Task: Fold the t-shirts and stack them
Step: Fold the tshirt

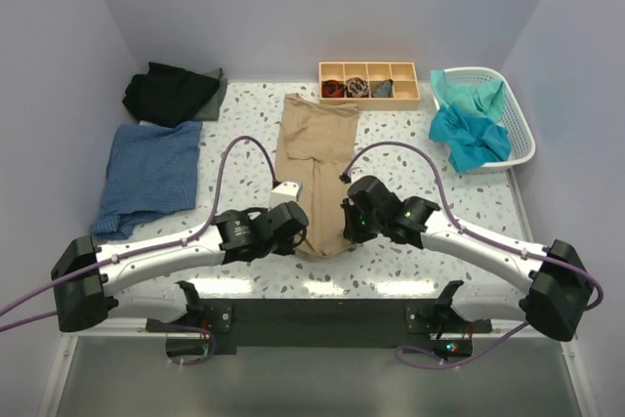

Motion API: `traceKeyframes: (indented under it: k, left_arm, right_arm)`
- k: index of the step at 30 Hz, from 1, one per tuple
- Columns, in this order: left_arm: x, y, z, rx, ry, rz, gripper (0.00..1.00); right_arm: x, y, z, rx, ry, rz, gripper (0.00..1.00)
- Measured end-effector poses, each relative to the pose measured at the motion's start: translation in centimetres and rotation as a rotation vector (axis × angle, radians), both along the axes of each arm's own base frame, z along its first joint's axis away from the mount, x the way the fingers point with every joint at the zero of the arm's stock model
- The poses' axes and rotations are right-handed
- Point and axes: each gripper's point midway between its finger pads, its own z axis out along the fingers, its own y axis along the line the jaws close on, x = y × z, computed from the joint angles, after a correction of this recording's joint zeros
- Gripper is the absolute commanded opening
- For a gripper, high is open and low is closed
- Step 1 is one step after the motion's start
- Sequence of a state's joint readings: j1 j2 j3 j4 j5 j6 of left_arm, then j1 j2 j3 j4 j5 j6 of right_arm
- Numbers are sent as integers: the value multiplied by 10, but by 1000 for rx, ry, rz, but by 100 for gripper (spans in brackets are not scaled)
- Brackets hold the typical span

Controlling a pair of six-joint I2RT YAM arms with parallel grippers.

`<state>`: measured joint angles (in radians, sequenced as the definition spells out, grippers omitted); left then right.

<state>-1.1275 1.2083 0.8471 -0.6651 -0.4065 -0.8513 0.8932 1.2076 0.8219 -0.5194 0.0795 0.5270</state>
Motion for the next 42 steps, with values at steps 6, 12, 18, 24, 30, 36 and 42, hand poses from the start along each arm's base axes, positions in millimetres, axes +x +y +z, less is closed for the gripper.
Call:
traceKeyframes:
  k: [6,12,18,24,30,36,42]
  left_arm:
    - [47,19,-1,58,-37,71,17]
    - [89,16,-14,94,-33,78,15]
    - [133,20,-19,113,-30,93,14]
    - [176,31,-15,124,-46,112,12]
    - [202,43,-23,148,-43,124,32]
    - [210,49,-32,157,-17,104,75]
    - [202,40,-35,107,-4,56,79]
  right_arm:
    - [48,-5,3,-30,-23,-45,0]
    - [92,-9,-4,-64,-11,-65,0]
    - [126,4,-17,-60,23,-34,0]
    - [151,5,-29,-48,59,-27,0]
    - [170,5,-32,-43,59,-29,5]
    - [182,0,-44,-81,62,-51,65]
    - [186,-9,-43,-119,46,-75,71]
